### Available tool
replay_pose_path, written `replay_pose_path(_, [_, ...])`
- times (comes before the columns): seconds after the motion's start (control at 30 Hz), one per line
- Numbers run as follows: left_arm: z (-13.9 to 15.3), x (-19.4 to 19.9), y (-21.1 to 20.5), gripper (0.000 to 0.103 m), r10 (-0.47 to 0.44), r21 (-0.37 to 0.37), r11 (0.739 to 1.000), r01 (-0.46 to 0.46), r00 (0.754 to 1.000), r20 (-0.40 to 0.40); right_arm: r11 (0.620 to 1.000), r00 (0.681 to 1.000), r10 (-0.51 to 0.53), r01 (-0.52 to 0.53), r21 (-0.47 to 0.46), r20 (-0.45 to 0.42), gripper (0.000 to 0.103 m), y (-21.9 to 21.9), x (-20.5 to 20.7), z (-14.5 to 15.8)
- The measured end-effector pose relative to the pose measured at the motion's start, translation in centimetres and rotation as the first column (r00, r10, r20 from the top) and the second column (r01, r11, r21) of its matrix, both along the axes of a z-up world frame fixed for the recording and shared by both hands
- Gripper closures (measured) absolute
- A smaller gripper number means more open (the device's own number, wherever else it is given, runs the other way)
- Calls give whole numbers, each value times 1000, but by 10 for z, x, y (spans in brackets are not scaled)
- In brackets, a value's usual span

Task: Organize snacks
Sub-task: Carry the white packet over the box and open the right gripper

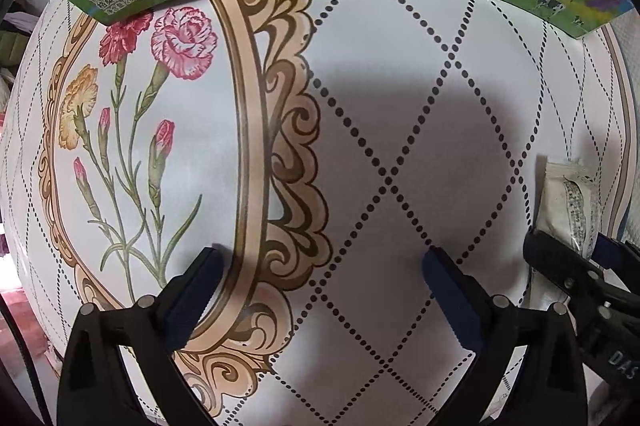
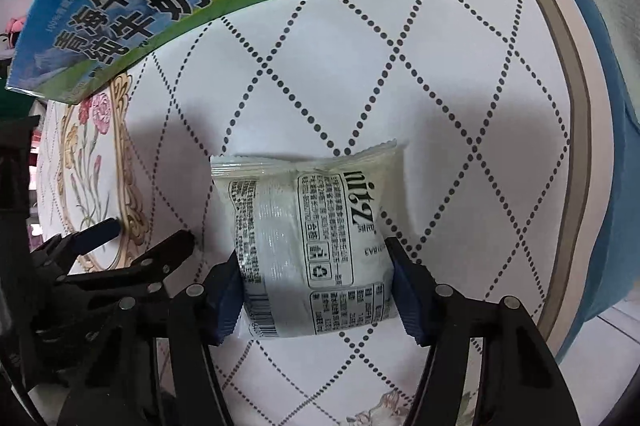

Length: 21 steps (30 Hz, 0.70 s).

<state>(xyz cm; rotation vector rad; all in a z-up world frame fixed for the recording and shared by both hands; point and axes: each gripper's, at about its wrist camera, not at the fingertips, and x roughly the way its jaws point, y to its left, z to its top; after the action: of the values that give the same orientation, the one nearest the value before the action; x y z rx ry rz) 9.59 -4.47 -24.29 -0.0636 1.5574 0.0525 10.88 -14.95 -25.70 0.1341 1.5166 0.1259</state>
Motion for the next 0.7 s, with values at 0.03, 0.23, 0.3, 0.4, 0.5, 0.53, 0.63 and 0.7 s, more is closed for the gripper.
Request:
replay_pose_path(0.03, [4, 0, 0, 0, 0, -5, 1000, 0, 1000, 3, 1000, 1000, 0, 0, 0, 9, 41, -2, -1, -1])
replay_pose_path(0.23, [49, 4, 10, 0, 12, -66, 998, -5, 995, 101, 998, 996, -21, 15, 69, 81, 47, -9, -5, 43])
replay_pose_path(0.3, [70, 8, 15, 0, 30, -77, 997, -19, 989, 148, 995, 993, -20, 9, 96, 116, 48, -8, -3, 62])
replay_pose_path(0.4, [110, 15, 22, 0, 53, -93, 995, -32, 971, 231, 989, 984, -29, 3, 149, 175, 48, 2, 9, 99])
replay_pose_path(0.5, [145, 28, 29, 0, 70, -107, 993, -38, 950, 304, 982, 970, -42, -3, 187, 239, 48, 1, 26, 135])
replay_pose_path(0.53, [158, 35, 33, 0, 75, -112, 993, -40, 942, 328, 980, 963, -52, -2, 200, 266, 48, 0, 35, 149])
replay_pose_path(0.63, [183, 54, 39, 0, 72, -81, 996, -44, 917, 391, 979, 944, -69, 2, 202, 323, 48, 2, 60, 173])
replay_pose_path(0.7, [195, 73, 45, 0, 77, -72, 996, -52, 910, 408, 980, 930, -86, 15, 199, 357, 48, -2, 83, 186])
